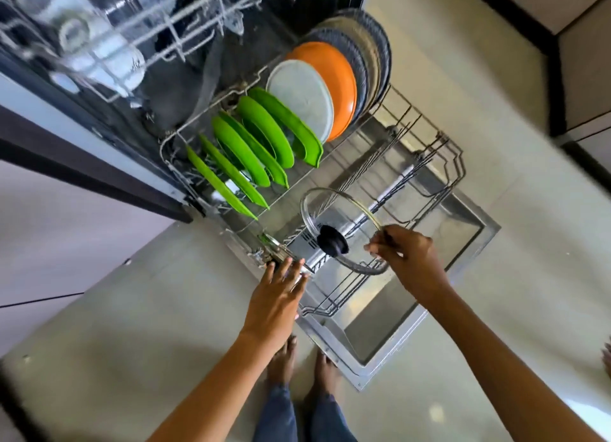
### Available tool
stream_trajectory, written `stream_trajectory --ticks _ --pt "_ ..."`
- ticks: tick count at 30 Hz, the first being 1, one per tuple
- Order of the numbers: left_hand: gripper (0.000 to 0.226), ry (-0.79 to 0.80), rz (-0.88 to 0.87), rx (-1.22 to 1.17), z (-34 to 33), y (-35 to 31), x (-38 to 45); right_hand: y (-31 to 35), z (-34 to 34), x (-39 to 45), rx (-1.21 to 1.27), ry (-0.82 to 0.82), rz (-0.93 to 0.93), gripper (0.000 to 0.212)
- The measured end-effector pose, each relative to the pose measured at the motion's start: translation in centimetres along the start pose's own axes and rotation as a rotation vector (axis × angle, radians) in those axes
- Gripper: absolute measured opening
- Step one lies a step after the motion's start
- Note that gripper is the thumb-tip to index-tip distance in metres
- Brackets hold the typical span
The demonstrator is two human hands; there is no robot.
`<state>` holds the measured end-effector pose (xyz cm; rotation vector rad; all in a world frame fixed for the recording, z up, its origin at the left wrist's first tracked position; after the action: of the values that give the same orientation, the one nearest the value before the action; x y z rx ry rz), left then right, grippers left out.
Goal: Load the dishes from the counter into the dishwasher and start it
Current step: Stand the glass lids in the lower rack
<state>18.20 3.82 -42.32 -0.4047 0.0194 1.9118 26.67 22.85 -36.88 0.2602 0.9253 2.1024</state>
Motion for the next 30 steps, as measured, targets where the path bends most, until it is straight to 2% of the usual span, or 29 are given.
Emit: stream_trajectory --ticks 2,10,16,20,30 --pt "0.066 0.001 -0.006 0.016 -0.5 -0.1 0.1 -0.2 -1.6 1.1 -0.047 0.043 0.028 0.007" --pt "0.067 -0.017 0.066 -0.038 -0.7 0.0 -0.5 0.3 -5.0 2.9 -0.136 0.119 0.15 0.005" --pt "0.066 -0.043 0.098 -0.068 -0.6 0.0 -0.5 1.1 -6.9 2.4 -0.22 0.07 0.131 0.007" --pt "0.068 -0.063 0.096 -0.087 -0.9 -0.1 -0.5 2.5 -8.4 1.4 -0.32 0.072 0.131 0.015" --pt "0.08 -0.06 0.086 -0.077 -1.2 0.2 -0.4 2.3 -8.6 1.1 -0.359 0.089 0.104 0.018"
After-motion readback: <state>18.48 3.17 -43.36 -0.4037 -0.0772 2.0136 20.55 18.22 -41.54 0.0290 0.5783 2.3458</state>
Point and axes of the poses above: each hand's wrist, its own x-axis towards the middle knuckle, its own z-axis out of the back of the hand, y = z × x, the point moved 6 cm from there along x, towards the middle knuckle, and after that the axes turned 12 degrees about -y, right-handed, at the moved point
